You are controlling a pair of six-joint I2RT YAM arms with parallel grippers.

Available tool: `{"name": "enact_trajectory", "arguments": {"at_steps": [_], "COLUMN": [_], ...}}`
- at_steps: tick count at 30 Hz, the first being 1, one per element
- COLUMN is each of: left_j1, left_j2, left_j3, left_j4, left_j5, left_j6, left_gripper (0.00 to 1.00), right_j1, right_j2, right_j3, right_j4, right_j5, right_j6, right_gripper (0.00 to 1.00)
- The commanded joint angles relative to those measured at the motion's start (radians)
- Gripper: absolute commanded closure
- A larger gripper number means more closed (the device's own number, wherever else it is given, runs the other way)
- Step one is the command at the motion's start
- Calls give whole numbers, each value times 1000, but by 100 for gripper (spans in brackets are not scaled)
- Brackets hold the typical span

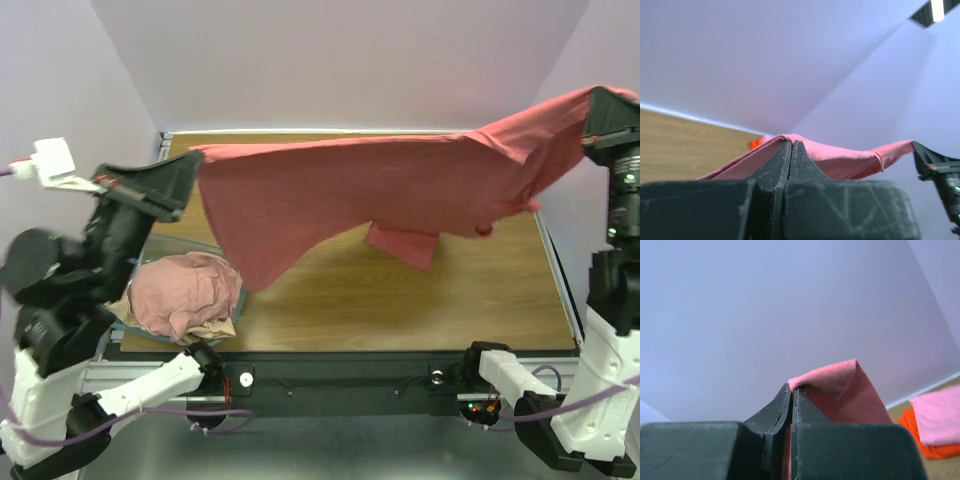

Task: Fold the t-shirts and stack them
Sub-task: Flatten the tshirt out

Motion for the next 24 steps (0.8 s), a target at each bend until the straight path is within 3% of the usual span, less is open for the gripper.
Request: {"name": "enact_trajectory", "arguments": {"at_steps": [1,6,11,18,24], "left_j1": [5,6,37,75,75], "left_j2": [-52,-65,-78,-60,29], "left_j3": [91,154,217,104,-119], "left_j4": [26,5,-14,-4,71], "left_j5": [141,224,256,144,-176], "left_j6": [43,29,26,28,17], "left_gripper": [100,100,100,100,100], "right_j1": [-1,-1,0,0,0], "right_j2": [9,28,40,68,126], "right_j3": [241,507,577,445,144], "right_j4": [-83,-125,-137,-135,-22], "right_j5": [28,51,38,19,-8], "right_j6": [-50,-50,-50,-56,-51], "right_gripper": [100,100,100,100,100]}}
